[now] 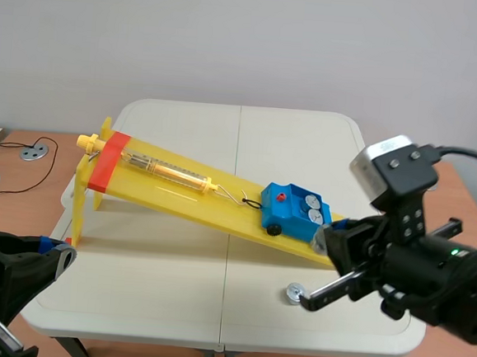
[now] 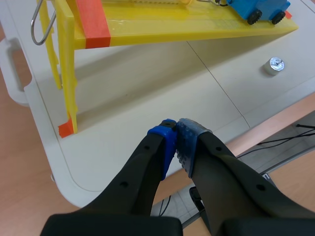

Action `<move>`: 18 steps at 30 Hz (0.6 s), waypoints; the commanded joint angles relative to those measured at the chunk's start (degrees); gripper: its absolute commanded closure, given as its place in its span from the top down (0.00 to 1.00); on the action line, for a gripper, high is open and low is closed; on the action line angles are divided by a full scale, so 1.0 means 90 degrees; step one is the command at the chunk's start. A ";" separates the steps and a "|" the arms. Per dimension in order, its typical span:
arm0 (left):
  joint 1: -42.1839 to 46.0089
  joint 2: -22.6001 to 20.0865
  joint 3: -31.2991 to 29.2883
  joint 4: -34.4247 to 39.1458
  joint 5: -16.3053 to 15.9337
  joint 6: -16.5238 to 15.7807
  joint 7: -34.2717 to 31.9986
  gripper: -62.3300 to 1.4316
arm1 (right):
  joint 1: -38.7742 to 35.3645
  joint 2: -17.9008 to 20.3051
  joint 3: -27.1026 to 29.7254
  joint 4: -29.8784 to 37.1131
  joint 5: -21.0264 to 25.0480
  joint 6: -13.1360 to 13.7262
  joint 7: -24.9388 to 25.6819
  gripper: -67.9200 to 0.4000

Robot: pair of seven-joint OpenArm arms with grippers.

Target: Place the four metal weights on the blue cart on the ramp.

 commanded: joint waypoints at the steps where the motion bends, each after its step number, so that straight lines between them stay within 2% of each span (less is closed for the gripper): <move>1: -0.0126 -0.0024 -0.0063 0.0461 -0.0323 -0.0187 -0.0542 0.07 | 0.0454 0.0170 0.0294 0.0452 0.0393 -0.0131 0.0634 0.02; 4: -0.0126 -0.0024 -0.0063 0.0461 -0.0323 -0.0187 -0.0542 0.07 | 0.0687 0.0070 0.0493 0.0406 0.0372 -0.0481 0.0537 0.02; 9: -0.0126 -0.0024 -0.0063 0.0461 -0.0323 -0.0189 -0.0542 0.07 | 0.1297 -0.0148 0.0525 0.0070 0.0364 -0.0505 0.0406 0.02; 18: -0.0126 -0.0024 -0.0063 0.0461 -0.0323 -0.0189 -0.0542 0.07 | 0.2278 -0.0505 0.0291 -0.0974 0.0304 -0.0512 0.0333 0.02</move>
